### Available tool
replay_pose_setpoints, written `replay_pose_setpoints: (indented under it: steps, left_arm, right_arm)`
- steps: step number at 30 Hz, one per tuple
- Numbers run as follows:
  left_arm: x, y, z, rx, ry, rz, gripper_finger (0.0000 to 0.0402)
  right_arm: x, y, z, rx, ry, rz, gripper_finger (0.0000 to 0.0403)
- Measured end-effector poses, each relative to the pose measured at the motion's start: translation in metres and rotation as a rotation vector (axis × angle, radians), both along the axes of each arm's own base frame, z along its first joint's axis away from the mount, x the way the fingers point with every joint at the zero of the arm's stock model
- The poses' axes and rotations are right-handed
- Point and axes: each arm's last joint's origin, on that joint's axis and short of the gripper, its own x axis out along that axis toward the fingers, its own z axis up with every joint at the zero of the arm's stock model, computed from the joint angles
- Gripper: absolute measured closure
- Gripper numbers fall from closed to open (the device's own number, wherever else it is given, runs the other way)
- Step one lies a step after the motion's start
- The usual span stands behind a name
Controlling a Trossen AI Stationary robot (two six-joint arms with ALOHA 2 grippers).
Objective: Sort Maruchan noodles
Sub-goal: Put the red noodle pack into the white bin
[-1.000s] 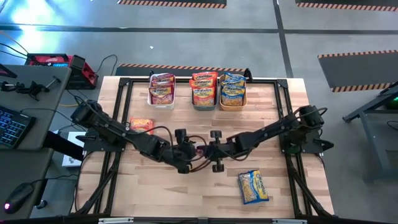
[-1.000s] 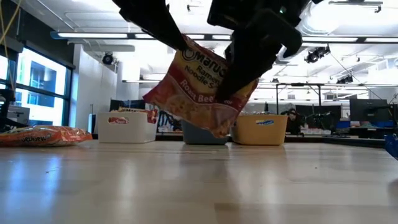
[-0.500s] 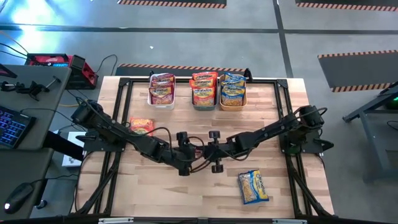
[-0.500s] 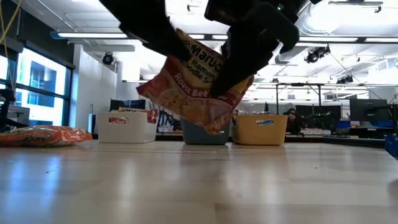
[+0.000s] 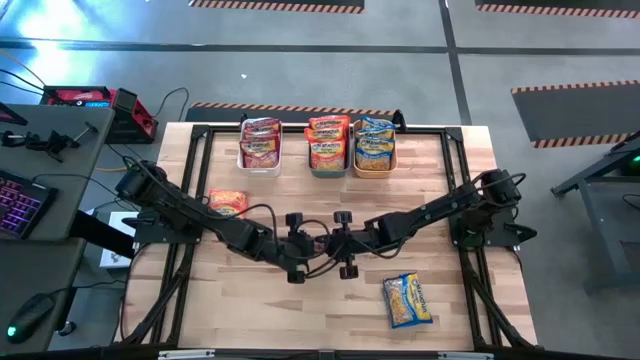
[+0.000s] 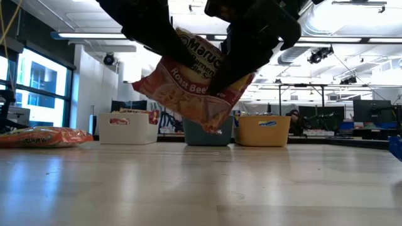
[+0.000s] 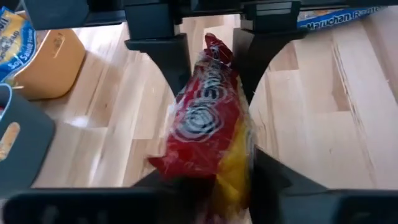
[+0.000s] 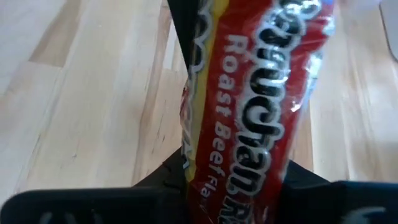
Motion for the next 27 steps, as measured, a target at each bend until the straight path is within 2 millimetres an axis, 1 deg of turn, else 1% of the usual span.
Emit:
replay_pose_setpoints:
  steps: [2, 5, 10, 12, 14, 16, 19, 20, 22, 23, 25, 27]
  left_arm:
    - [0.000, 0.000, 0.000, 0.019, 0.000, -0.001, 0.0344]
    - [-0.001, -0.001, 0.001, 0.064, -0.014, 0.026, 0.0371]
    - [-0.004, -0.006, 0.001, 0.105, -0.019, 0.042, 0.0373]
    - [-0.007, -0.009, 0.000, 0.120, -0.016, 0.049, 0.0371]
    - [-0.009, -0.011, 0.000, 0.130, -0.018, 0.063, 0.0371]
    - [-0.011, -0.014, 0.000, 0.138, -0.022, 0.077, 0.0373]
    - [-0.014, -0.019, 0.000, 0.143, -0.032, 0.082, 0.0374]
    - [-0.015, -0.021, 0.000, 0.144, -0.035, 0.081, 0.0374]
    - [-0.016, -0.024, 0.000, 0.143, -0.043, 0.081, 0.0373]
    - [-0.017, -0.026, 0.000, 0.142, -0.052, 0.086, 0.0373]
    - [-0.018, -0.030, 0.001, 0.143, -0.075, 0.098, 0.0374]
    - [-0.019, -0.033, 0.003, 0.140, -0.097, 0.105, 0.0375]
  right_arm:
    - [-0.001, 0.002, 0.000, -0.021, -0.003, -0.009, 0.0287]
    - [-0.005, 0.008, 0.002, -0.080, -0.011, -0.031, 0.0252]
    - [-0.027, 0.018, 0.020, -0.171, 0.007, -0.062, 0.0197]
    - [-0.038, 0.023, 0.029, -0.201, -0.009, -0.084, 0.0184]
    - [-0.050, 0.025, 0.030, -0.223, -0.047, -0.110, 0.0178]
    - [-0.063, 0.026, 0.020, -0.225, -0.097, -0.138, 0.0177]
    - [-0.084, 0.019, -0.013, -0.173, -0.185, -0.165, 0.0177]
    - [-0.092, 0.016, -0.024, -0.146, -0.230, -0.170, 0.0177]
    - [-0.104, 0.011, -0.040, -0.070, -0.361, -0.173, 0.0177]
    - [-0.110, 0.009, -0.047, -0.030, -0.427, -0.164, 0.0177]
    - [-0.121, 0.003, -0.055, 0.077, -0.567, -0.138, 0.0176]
    - [-0.129, -0.005, -0.061, 0.175, -0.671, -0.115, 0.0176]
